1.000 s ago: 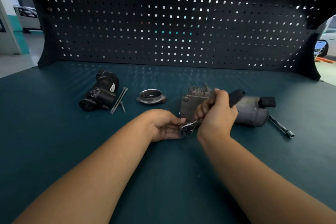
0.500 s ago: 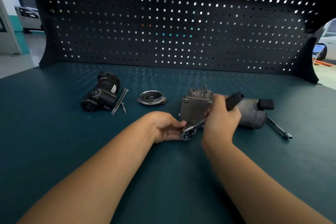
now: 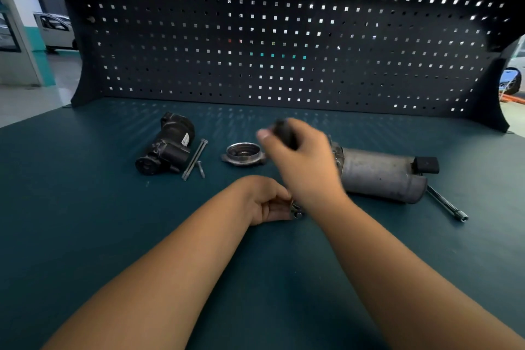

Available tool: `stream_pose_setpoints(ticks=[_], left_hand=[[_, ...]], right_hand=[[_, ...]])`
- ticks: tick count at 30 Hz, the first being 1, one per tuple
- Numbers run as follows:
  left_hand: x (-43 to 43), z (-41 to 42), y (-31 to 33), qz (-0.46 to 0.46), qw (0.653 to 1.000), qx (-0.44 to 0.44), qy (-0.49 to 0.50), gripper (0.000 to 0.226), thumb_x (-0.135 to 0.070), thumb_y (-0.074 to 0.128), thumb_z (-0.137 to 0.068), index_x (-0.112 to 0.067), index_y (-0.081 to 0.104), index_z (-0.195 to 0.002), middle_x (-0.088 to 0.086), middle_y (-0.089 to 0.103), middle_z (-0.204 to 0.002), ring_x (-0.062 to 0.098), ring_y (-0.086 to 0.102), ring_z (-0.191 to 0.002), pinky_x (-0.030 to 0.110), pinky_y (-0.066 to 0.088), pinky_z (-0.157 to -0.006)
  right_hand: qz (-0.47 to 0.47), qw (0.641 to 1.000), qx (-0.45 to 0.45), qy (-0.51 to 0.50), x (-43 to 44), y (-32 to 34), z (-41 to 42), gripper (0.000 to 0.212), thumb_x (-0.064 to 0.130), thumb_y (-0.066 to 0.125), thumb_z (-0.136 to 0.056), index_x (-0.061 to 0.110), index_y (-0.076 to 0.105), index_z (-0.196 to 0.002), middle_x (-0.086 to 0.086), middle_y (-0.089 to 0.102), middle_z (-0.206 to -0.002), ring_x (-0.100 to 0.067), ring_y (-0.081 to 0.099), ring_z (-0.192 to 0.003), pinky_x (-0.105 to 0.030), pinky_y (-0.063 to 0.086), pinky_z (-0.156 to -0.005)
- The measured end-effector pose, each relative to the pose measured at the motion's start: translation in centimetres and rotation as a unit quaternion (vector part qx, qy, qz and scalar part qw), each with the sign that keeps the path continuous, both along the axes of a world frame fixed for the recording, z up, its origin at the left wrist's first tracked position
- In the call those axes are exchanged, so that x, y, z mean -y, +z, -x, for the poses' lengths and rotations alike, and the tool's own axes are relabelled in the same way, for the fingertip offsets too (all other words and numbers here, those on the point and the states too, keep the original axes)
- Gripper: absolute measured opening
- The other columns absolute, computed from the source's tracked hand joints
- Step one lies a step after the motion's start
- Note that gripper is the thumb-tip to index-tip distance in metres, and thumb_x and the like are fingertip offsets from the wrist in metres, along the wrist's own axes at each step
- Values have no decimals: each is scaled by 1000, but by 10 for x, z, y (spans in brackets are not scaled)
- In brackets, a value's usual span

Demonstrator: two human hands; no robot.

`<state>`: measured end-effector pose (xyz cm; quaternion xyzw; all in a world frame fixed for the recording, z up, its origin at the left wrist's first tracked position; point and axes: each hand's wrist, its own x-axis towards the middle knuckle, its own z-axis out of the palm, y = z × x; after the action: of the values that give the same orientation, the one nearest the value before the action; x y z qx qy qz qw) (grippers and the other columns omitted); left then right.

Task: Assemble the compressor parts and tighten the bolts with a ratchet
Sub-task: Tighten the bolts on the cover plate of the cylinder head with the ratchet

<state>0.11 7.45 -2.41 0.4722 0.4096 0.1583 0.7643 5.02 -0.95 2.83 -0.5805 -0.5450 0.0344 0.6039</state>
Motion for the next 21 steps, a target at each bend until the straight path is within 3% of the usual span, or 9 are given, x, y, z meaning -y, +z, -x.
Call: stream_pose_setpoints(ticks=[4, 6, 9, 11, 13, 16, 18, 21], left_hand=[[7, -1, 11, -15, 997, -12, -71, 20, 0, 49, -92, 0, 56, -73, 6, 65, -50, 12, 63, -42, 25, 54, -56], [8, -1, 13, -9, 997, -11, -79, 20, 0, 50, -92, 0, 57, -74, 6, 65, -51, 12, 64, -43, 27, 53, -62], [6, 1, 11, -2, 997, -21, -76, 21, 0, 47, -93, -1, 56, -74, 6, 65, -50, 12, 67, -64, 27, 51, -71], [4, 3, 10, 1, 997, -22, -72, 21, 1, 46, -94, 0, 57, -75, 8, 66, -52, 19, 60, -90, 27, 51, -66], [5, 7, 12, -2, 995, -32, -90, 21, -2, 45, -95, 1, 57, -78, 10, 69, -60, 25, 57, -103, 28, 52, -65], [5, 9, 16, -5, 990, -45, -133, 23, -9, 41, -98, 3, 57, -87, 18, 70, -86, 32, 54, -116, 31, 52, -71], [7, 8, 17, 1, 984, -48, -170, 24, -11, 39, -98, 5, 56, -93, 27, 66, -103, 34, 55, -110, 33, 52, -73], [10, 5, 16, 22, 982, -40, -183, 25, -9, 40, -98, 9, 56, -95, 30, 62, -103, 37, 55, -106, 33, 54, -70]], right_hand=[[3, 984, -2, -179, 29, -3, -32, 43, 40, 58, -87, 18, 41, -55, 8, 48, -57, -2, 42, -52, -11, 31, -51], [32, 979, -149, -138, 42, -8, -41, 38, 42, 56, -88, 16, 48, -61, 7, 53, -54, -4, 46, -45, -16, 39, -48], [16, 903, -424, -61, 55, -18, -49, 27, 28, 54, -93, 9, 51, -73, -4, 55, -51, -17, 54, -38, -23, 45, -38], [-9, 838, -543, -57, 61, -25, -51, 25, 21, 51, -94, 7, 48, -73, -5, 53, -46, -20, 57, -39, -24, 49, -39], [-23, 779, -624, -59, 65, -32, -53, 23, 18, 49, -94, 7, 47, -74, -11, 53, -58, -26, 56, -51, -26, 51, -39], [-11, 746, -661, -80, 67, -39, -54, 19, 18, 49, -94, 8, 47, -78, -12, 50, -71, -25, 51, -63, -32, 49, -44], [-11, 745, -662, -82, 67, -39, -54, 17, 18, 49, -94, 8, 48, -79, -11, 50, -71, -25, 52, -64, -31, 49, -42], [-11, 747, -659, -87, 66, -37, -53, 17, 18, 48, -93, 8, 48, -79, -11, 50, -71, -25, 52, -62, -30, 49, -41]])
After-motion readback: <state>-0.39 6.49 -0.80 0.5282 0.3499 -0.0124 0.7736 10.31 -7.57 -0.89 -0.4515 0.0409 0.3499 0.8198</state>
